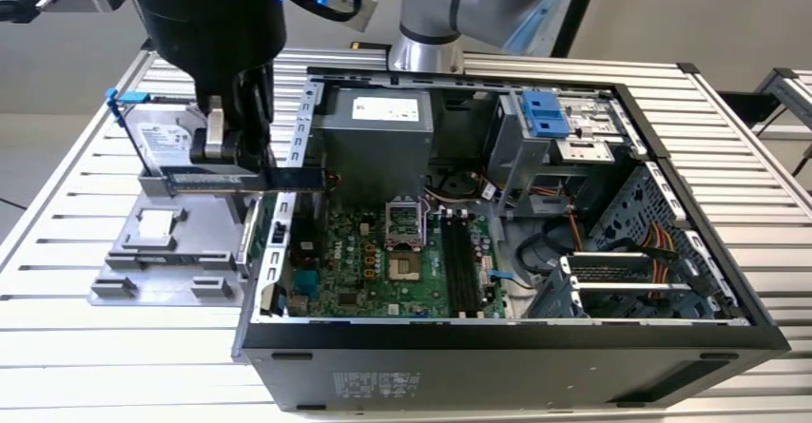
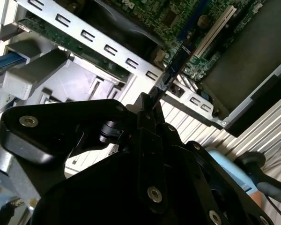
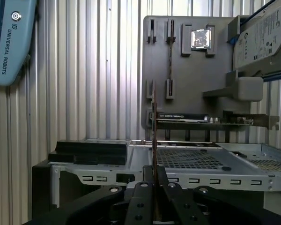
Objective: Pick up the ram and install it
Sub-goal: 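Pick up the ram and move it above insertion slot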
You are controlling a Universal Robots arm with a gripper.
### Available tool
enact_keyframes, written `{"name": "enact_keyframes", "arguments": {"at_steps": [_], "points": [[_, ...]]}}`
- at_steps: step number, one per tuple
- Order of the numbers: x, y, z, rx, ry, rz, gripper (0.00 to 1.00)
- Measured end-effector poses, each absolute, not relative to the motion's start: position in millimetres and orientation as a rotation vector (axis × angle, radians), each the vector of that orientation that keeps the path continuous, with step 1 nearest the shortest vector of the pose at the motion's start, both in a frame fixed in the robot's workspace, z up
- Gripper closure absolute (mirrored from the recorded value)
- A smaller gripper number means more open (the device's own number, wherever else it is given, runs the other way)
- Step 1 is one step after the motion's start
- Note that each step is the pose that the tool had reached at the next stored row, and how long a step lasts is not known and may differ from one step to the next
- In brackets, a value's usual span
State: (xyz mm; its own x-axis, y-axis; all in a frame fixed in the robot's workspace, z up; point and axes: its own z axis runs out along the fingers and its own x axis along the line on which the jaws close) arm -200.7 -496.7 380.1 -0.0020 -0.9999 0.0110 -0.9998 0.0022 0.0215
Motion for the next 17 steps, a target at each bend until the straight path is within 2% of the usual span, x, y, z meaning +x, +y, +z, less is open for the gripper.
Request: {"name": "enact_keyframes", "arguments": {"at_steps": [17], "points": [[-172, -497, 380, 2.203, -2.207, -0.012, 1.00]]}}
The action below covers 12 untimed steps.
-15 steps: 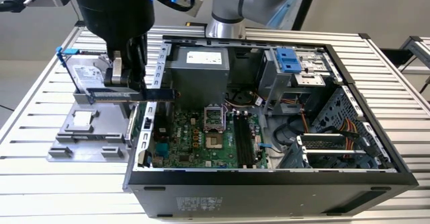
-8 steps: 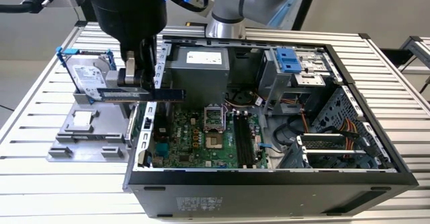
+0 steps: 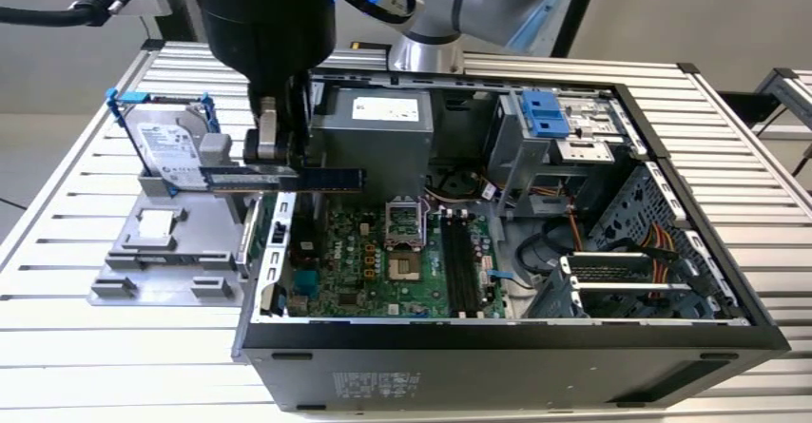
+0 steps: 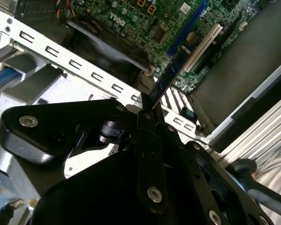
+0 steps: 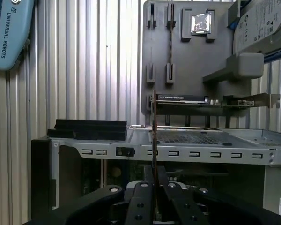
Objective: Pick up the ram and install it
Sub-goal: 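Pick up the ram and move it above insertion slot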
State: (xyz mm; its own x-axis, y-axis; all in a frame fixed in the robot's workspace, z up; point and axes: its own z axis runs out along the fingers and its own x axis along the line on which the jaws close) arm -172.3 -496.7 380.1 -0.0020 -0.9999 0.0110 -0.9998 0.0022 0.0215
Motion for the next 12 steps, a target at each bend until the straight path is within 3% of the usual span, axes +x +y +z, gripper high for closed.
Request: {"name": "enact_keyframes", "arguments": {"at_steps": [12], "points": [[-154, -497, 380, 2.203, -2.207, -0.012, 1.00]]}}
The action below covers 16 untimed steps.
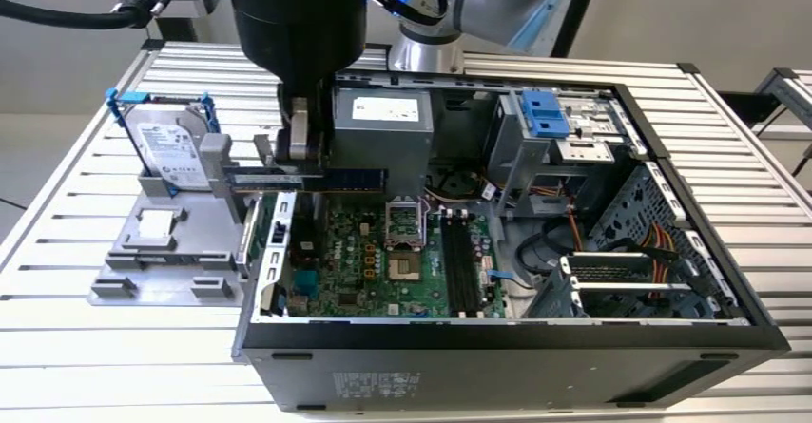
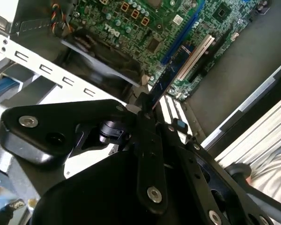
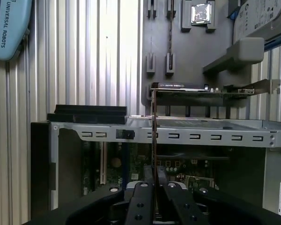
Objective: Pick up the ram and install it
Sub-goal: 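Pick up the ram and move it above insertion slot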
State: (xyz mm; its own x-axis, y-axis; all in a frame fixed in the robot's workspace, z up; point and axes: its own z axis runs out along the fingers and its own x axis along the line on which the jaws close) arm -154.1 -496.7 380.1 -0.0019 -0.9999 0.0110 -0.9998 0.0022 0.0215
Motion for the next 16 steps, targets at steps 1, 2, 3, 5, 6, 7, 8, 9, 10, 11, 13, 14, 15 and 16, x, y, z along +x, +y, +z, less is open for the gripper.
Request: {"name": "enact_keyframes", "arguments": {"at_steps": [1, 2, 3, 5, 6, 7, 8, 9, 10, 11, 13, 14, 15, 16], "points": [[-153, -497, 380, 2.203, -2.208, -0.012, 1.00], [-151, -497, 380, 2.203, -2.208, -0.012, 1.00], [-150, -497, 380, 2.203, -2.207, -0.012, 1.00], [-148, -497, 380, 2.203, -2.207, -0.012, 1.00], [-146, -497, 380, 2.203, -2.208, -0.012, 1.00], [-145, -497, 380, 2.203, -2.208, -0.012, 1.00], [-143, -497, 380, 2.203, -2.207, -0.012, 1.00], [-141, -497, 380, 2.203, -2.208, -0.012, 1.00], [-139, -497, 380, 2.203, -2.208, -0.012, 1.00], [-137, -497, 380, 2.203, -2.208, -0.012, 1.00], [-134, -497, 380, 2.203, -2.207, -0.012, 1.00], [-132, -497, 380, 2.203, -2.208, -0.012, 1.00], [-130, -497, 380, 2.203, -2.207, -0.012, 1.00], [-128, -497, 380, 2.203, -2.207, -0.012, 1.00]]}}
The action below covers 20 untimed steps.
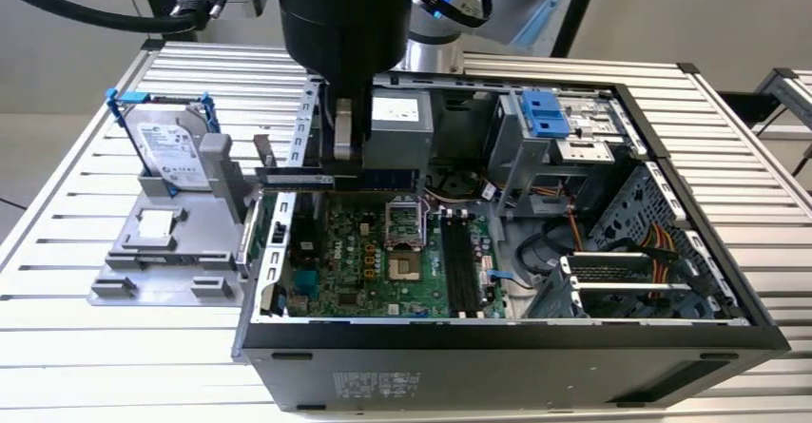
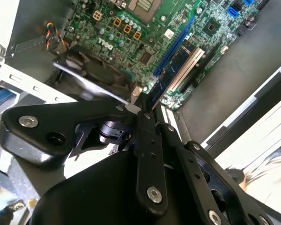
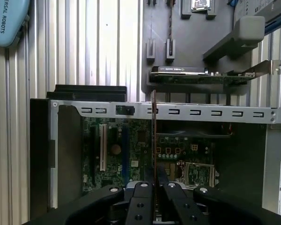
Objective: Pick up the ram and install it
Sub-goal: 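Pick up the ram and move it above insertion slot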
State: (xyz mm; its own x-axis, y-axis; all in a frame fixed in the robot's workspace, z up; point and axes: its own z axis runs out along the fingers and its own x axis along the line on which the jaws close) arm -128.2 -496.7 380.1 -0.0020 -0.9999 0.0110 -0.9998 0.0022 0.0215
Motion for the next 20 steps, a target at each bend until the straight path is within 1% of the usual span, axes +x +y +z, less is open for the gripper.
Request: {"name": "enact_keyframes", "arguments": {"at_steps": [20], "points": [[-97, -497, 380, 2.203, -2.207, -0.012, 1.00]]}}
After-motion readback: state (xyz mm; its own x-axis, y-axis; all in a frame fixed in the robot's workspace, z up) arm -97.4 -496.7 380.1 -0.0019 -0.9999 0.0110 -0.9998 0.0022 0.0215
